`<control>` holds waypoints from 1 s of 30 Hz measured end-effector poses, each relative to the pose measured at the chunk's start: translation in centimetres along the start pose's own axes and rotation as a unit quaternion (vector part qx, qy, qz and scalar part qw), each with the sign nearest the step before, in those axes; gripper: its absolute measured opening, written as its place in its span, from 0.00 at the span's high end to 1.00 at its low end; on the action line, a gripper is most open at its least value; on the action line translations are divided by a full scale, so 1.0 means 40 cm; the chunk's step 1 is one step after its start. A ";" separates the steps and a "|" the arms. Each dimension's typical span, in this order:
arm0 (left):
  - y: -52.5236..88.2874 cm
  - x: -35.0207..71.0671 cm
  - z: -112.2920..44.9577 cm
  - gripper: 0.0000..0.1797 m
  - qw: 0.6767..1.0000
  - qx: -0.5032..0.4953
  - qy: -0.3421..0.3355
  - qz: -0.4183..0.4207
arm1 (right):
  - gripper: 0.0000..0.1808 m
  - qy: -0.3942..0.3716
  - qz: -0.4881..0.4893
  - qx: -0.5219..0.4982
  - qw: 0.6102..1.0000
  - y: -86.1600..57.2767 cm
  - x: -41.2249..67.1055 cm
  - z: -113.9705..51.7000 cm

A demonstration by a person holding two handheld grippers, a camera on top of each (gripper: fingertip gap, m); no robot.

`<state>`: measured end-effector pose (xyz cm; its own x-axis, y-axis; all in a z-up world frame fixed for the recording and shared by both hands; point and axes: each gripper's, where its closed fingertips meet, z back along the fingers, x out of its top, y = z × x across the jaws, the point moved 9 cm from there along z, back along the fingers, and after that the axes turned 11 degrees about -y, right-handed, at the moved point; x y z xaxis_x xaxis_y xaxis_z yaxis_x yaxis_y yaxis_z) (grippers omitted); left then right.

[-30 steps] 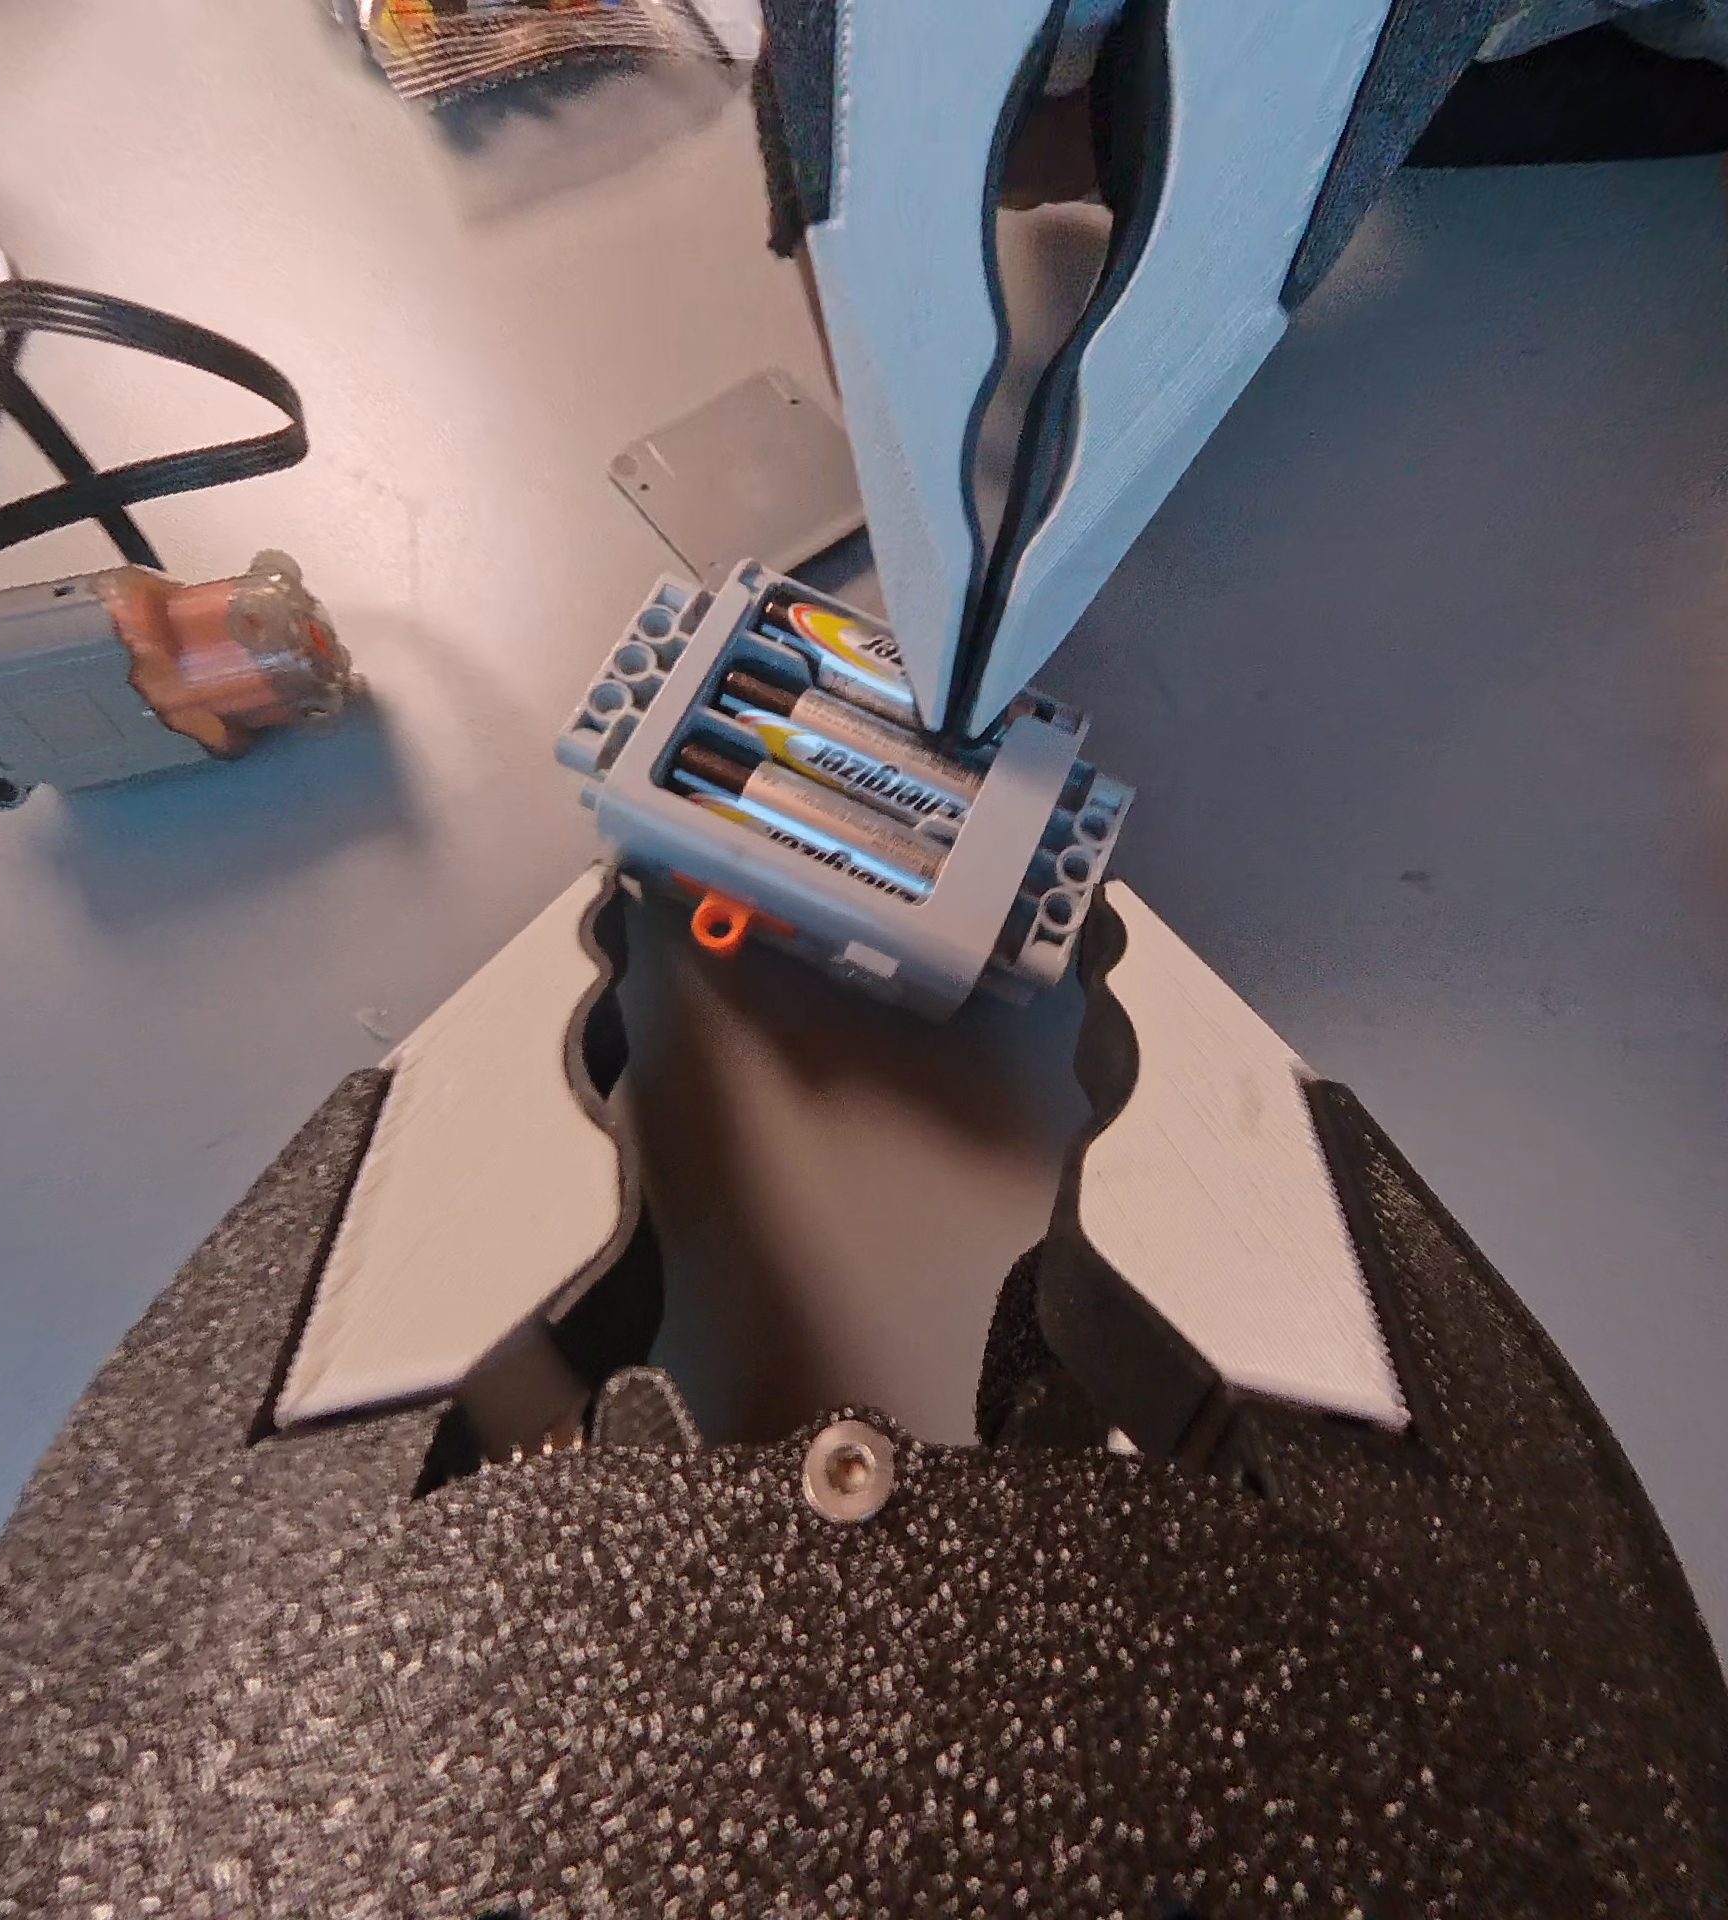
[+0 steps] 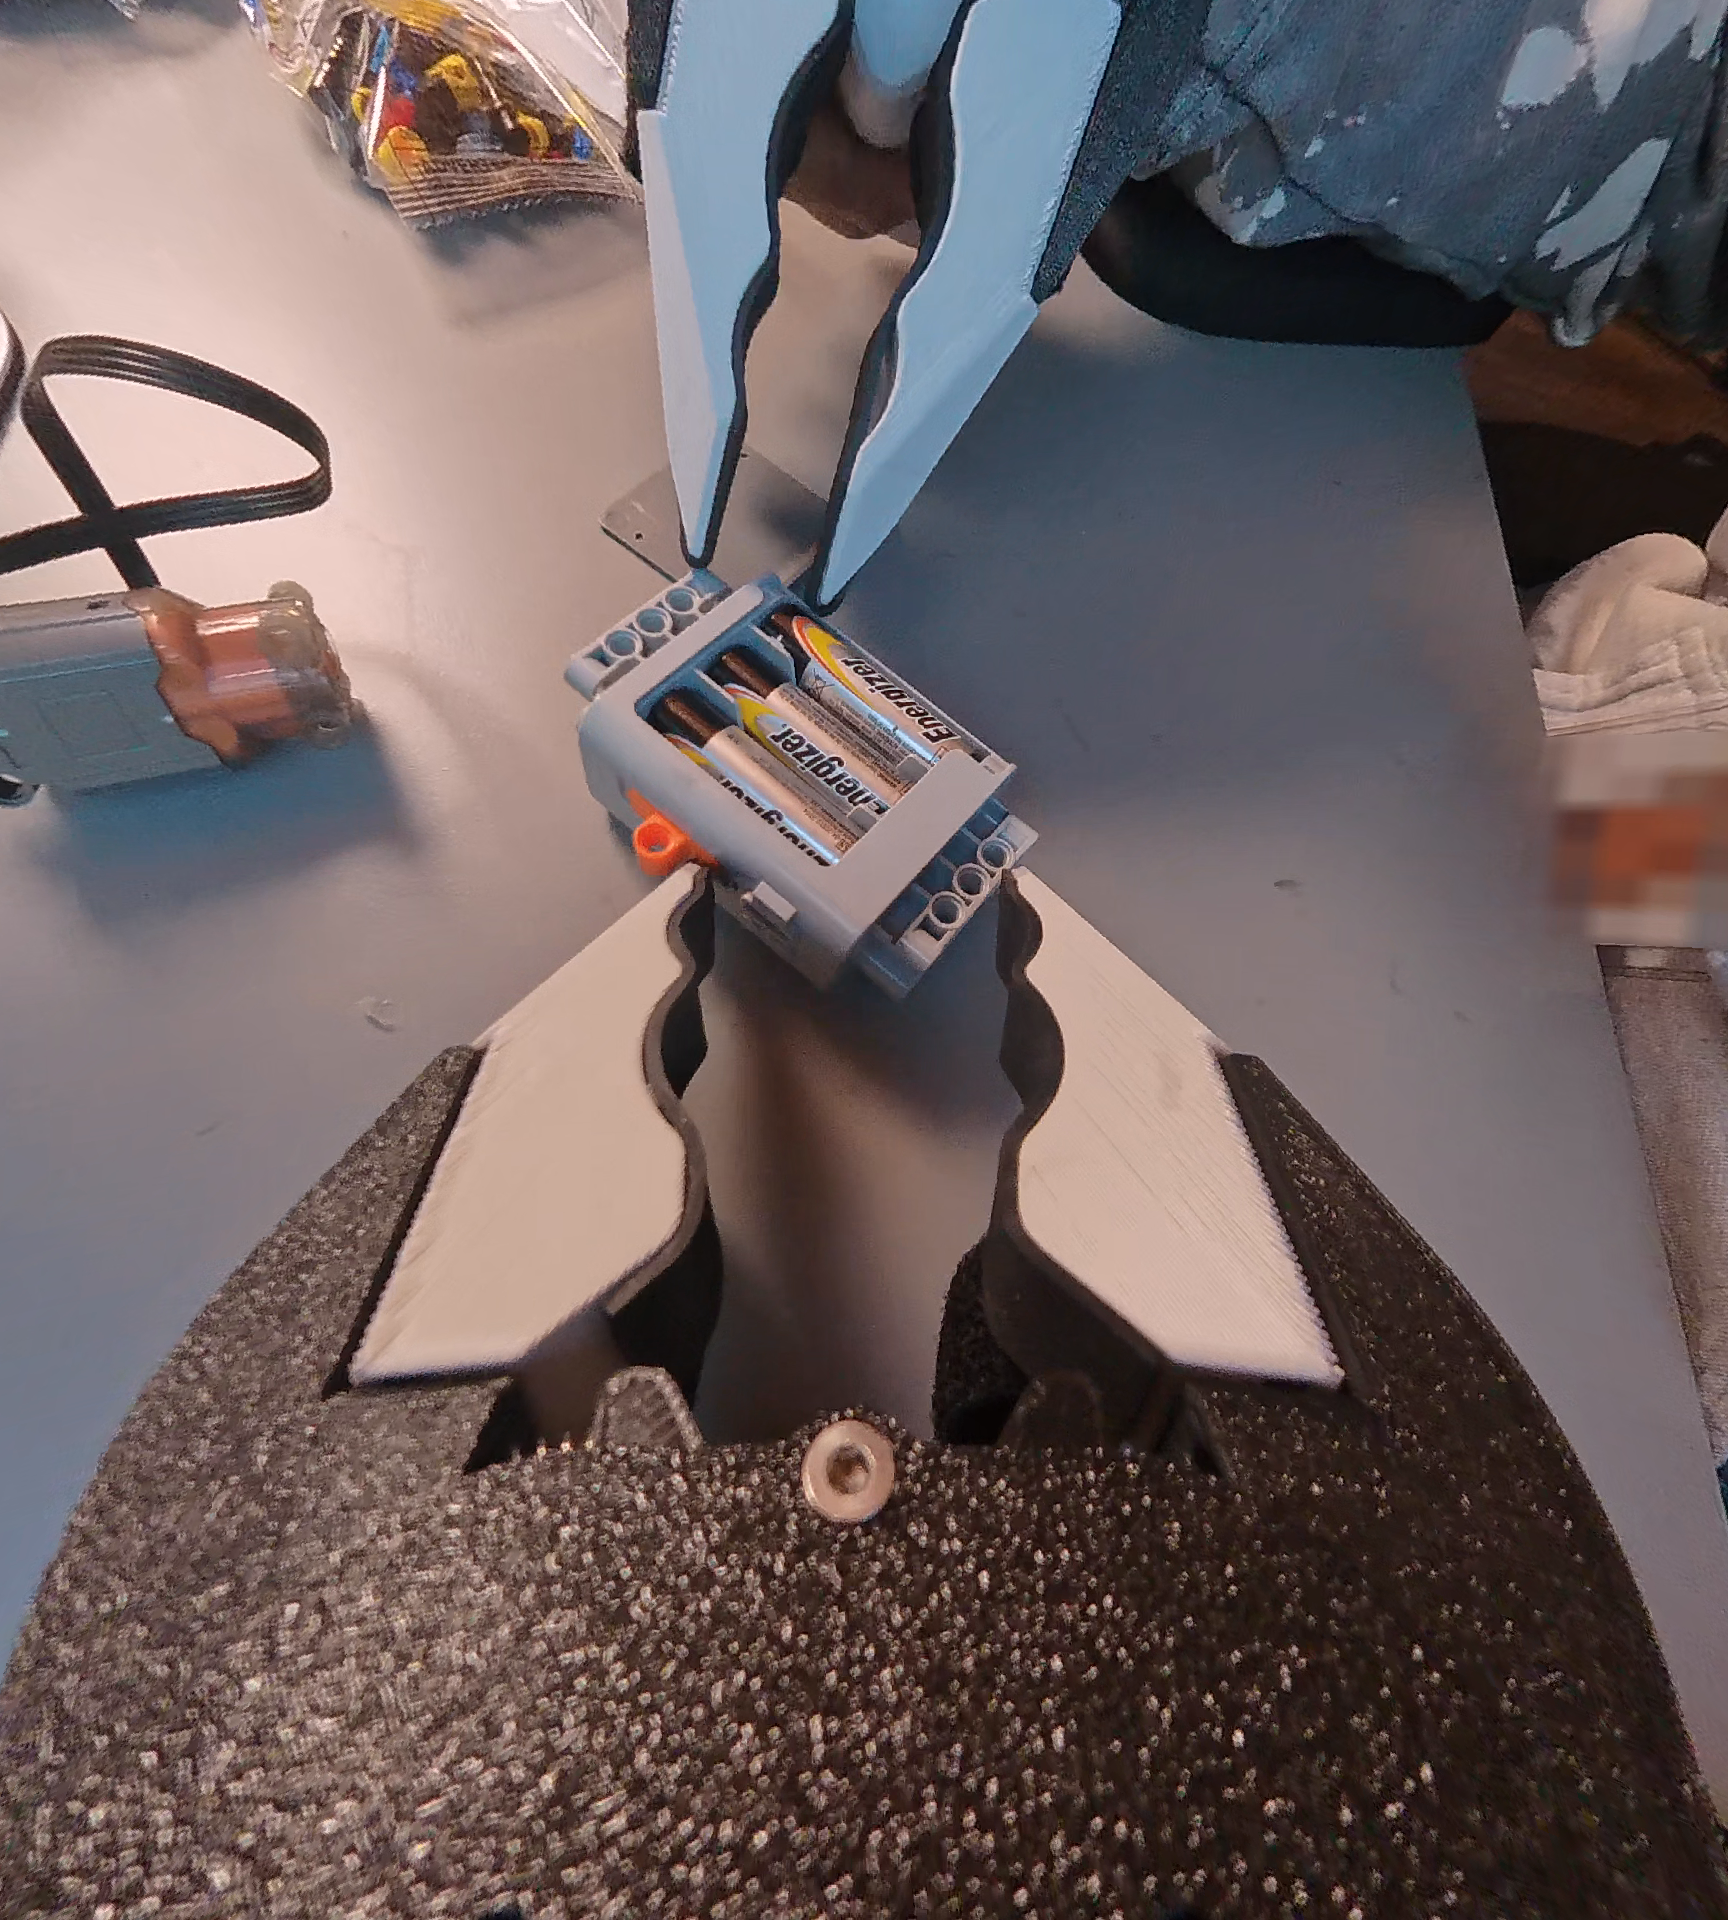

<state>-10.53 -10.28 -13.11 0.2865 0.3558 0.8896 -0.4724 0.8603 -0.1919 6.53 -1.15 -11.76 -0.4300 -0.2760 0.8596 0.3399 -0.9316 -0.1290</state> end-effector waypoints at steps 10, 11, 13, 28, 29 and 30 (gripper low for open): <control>0.005 -0.003 0.016 0.74 1.000 0.008 0.007 0.007 | 0.70 0.057 -0.049 0.002 0.997 -0.023 -0.021 0.059; 0.006 -0.004 0.017 0.74 1.000 0.007 0.008 0.009 | 0.70 0.083 -0.054 0.007 0.995 -0.022 -0.035 0.065; 0.007 -0.003 0.017 0.74 1.000 0.005 0.006 0.015 | 0.70 0.116 -0.060 0.014 0.991 -0.017 -0.058 0.064; 0.022 0.030 0.046 0.74 0.997 0.043 -0.060 0.010 | 0.99 0.120 -0.037 0.029 0.992 -0.011 -0.065 0.055; 0.023 0.033 0.047 0.74 0.997 0.048 -0.065 0.008 | 0.99 0.113 -0.038 0.028 0.992 -0.013 -0.062 0.059; 0.023 0.035 0.048 0.74 0.996 0.052 -0.070 0.006 | 0.99 0.102 -0.042 0.029 0.994 -0.015 -0.057 0.065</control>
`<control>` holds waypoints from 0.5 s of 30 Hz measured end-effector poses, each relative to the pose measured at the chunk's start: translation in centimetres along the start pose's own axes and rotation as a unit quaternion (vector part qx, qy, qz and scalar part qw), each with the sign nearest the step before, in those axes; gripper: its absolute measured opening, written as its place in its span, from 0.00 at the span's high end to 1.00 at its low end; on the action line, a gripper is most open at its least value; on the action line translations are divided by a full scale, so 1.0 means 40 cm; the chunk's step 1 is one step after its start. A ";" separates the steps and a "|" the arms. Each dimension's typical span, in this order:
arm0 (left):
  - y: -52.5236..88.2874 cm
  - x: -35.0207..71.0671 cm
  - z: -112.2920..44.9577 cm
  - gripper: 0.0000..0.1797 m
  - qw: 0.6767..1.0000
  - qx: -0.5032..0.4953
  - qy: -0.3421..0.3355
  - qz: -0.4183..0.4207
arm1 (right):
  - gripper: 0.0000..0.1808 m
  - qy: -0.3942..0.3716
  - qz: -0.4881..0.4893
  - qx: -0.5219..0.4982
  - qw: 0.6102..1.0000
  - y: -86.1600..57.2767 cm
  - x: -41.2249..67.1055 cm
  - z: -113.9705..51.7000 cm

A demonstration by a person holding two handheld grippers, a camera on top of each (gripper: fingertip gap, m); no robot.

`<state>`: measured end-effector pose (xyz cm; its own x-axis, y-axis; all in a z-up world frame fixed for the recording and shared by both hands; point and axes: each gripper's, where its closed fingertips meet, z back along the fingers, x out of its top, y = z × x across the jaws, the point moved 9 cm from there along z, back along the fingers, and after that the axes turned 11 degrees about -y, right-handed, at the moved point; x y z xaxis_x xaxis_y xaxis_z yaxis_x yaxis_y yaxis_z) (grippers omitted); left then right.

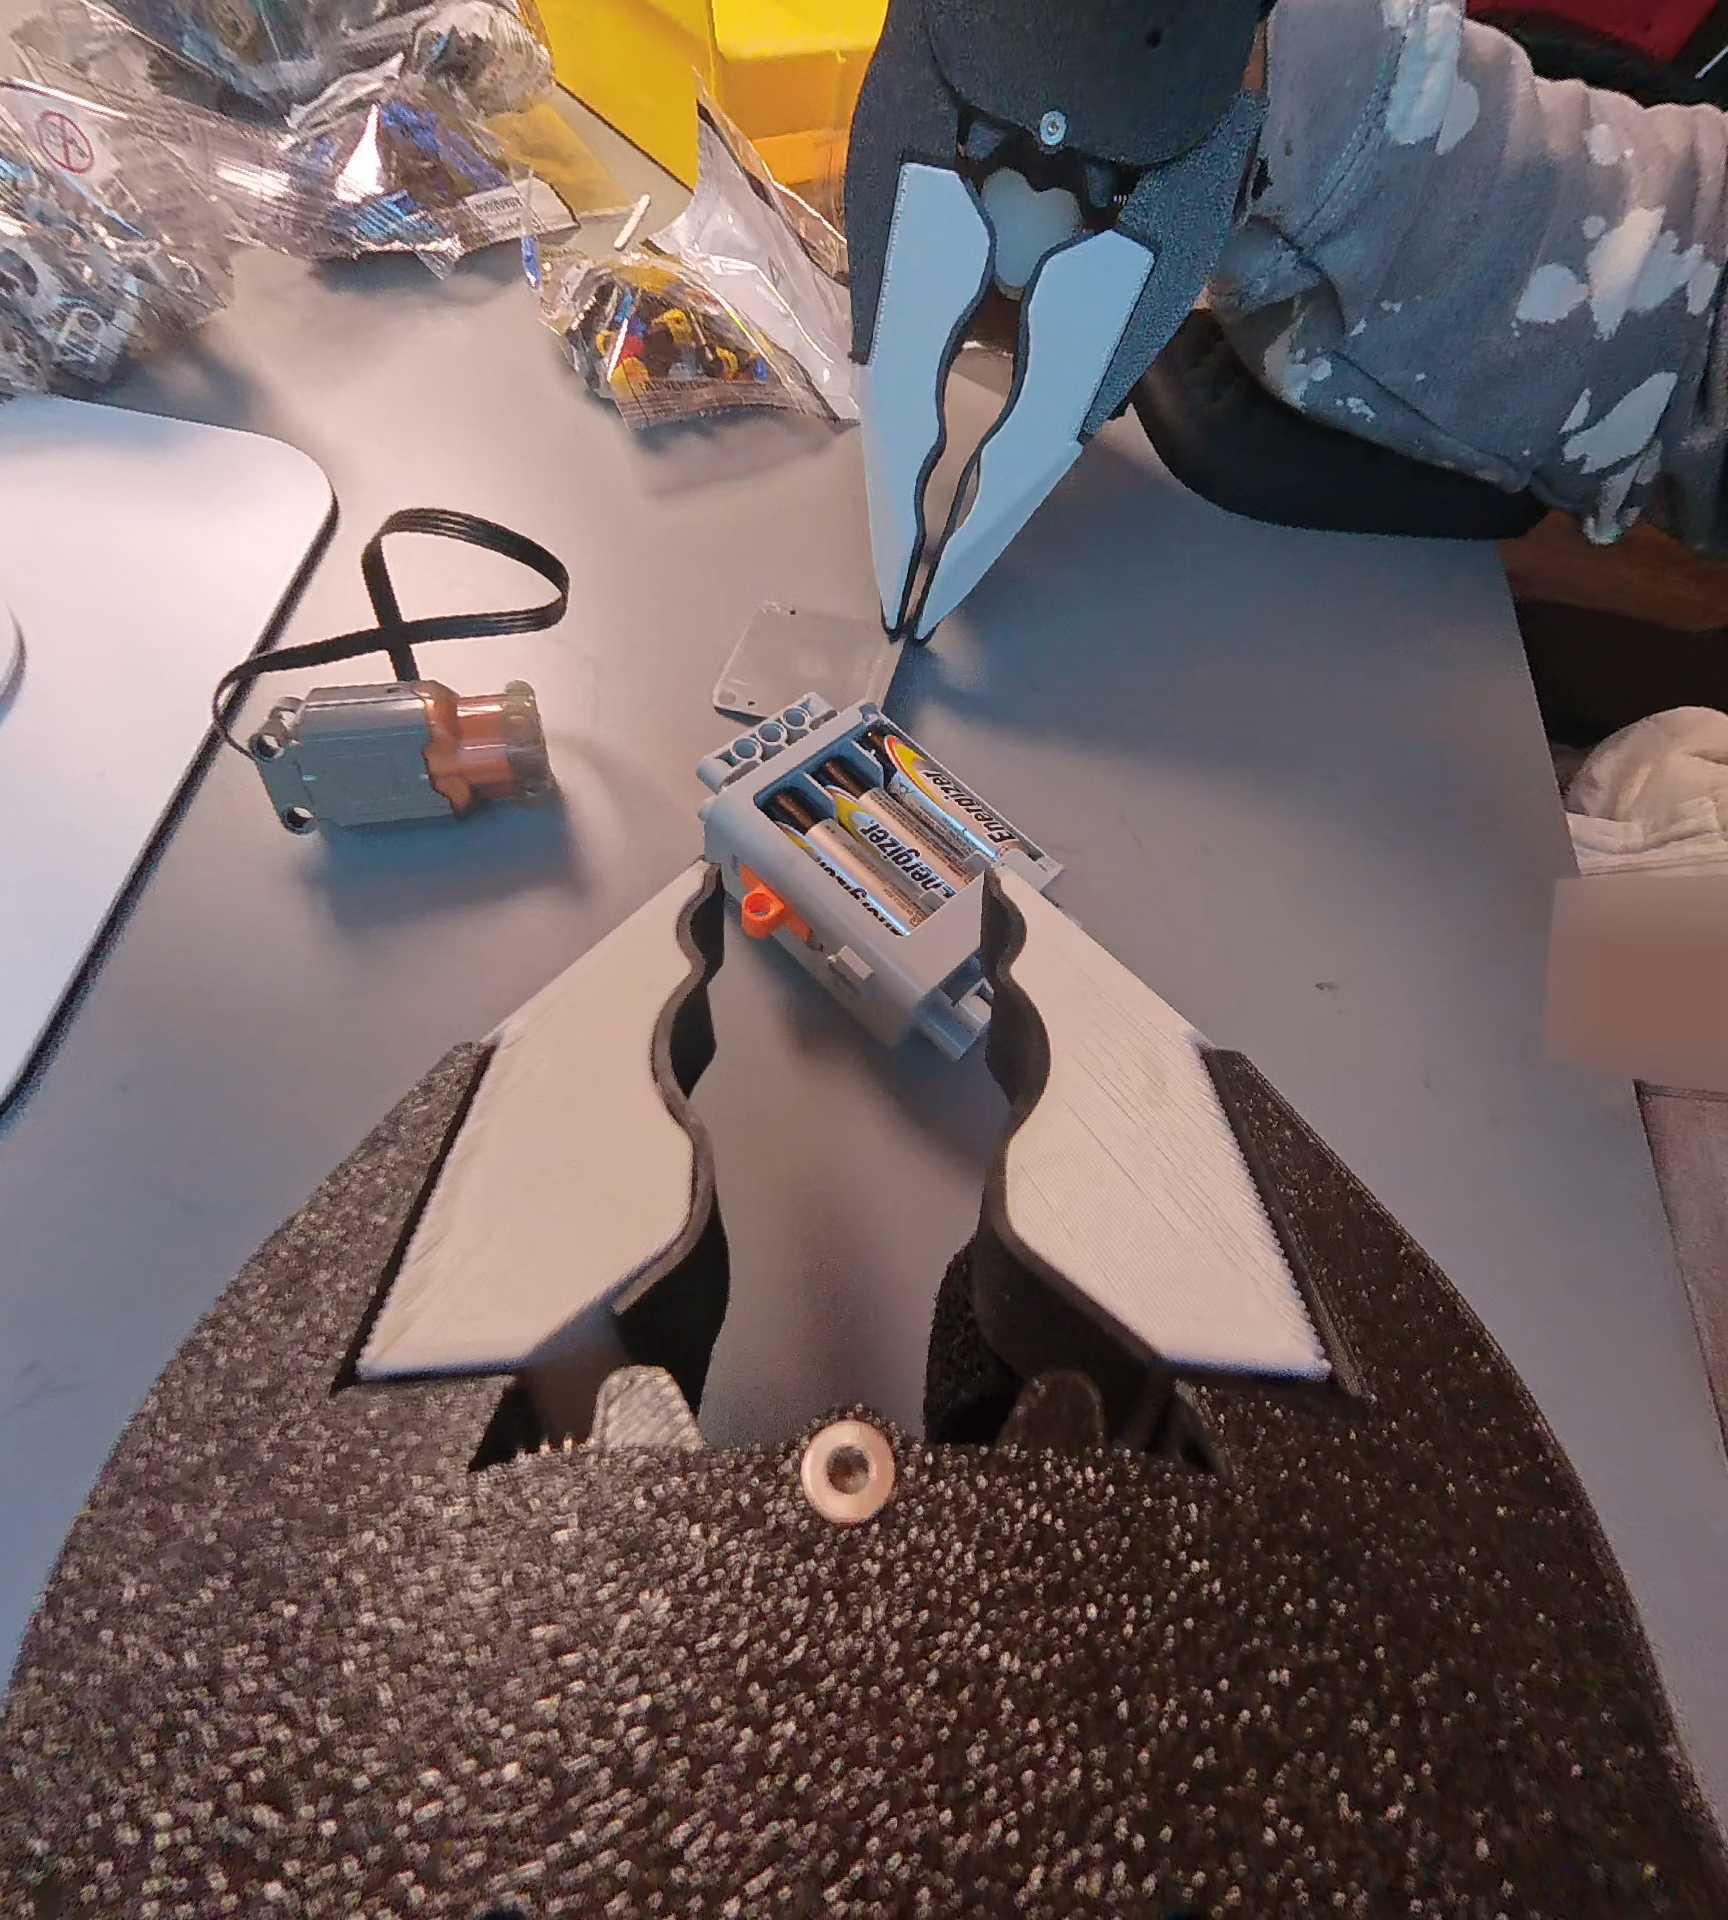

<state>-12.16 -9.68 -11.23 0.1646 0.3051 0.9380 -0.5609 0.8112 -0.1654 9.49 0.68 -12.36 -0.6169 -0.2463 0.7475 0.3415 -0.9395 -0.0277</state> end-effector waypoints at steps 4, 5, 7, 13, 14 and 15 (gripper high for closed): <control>0.000 0.010 0.003 0.74 1.000 0.009 -0.021 -0.005 | 0.99 -0.061 -0.013 0.003 0.998 -0.008 0.018 0.043; 0.000 0.013 0.004 0.74 1.000 0.009 -0.028 -0.005 | 0.99 -0.079 -0.016 0.001 0.997 -0.011 0.022 0.054; 0.000 0.021 0.005 0.74 0.999 0.008 -0.048 0.000 | 0.99 -0.123 -0.022 0.001 0.992 -0.016 0.032 0.076; -0.008 0.047 -0.003 0.74 0.992 0.000 -0.127 0.022 | 0.99 -0.322 -0.048 0.052 0.944 -0.007 0.099 0.125; -0.012 0.055 -0.004 0.74 0.989 -0.008 -0.147 0.029 | 0.99 -0.360 -0.054 0.069 0.929 -0.001 0.113 0.126; -0.019 0.063 -0.005 0.74 0.985 -0.021 -0.168 0.038 | 0.99 -0.393 -0.063 0.087 0.913 0.004 0.126 0.125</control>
<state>-11.17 -9.42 -8.80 -0.1573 0.1892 0.9693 -0.5258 0.8148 -0.2444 9.97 0.47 -5.28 0.0171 0.1730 0.9848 0.4526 -0.8795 0.1467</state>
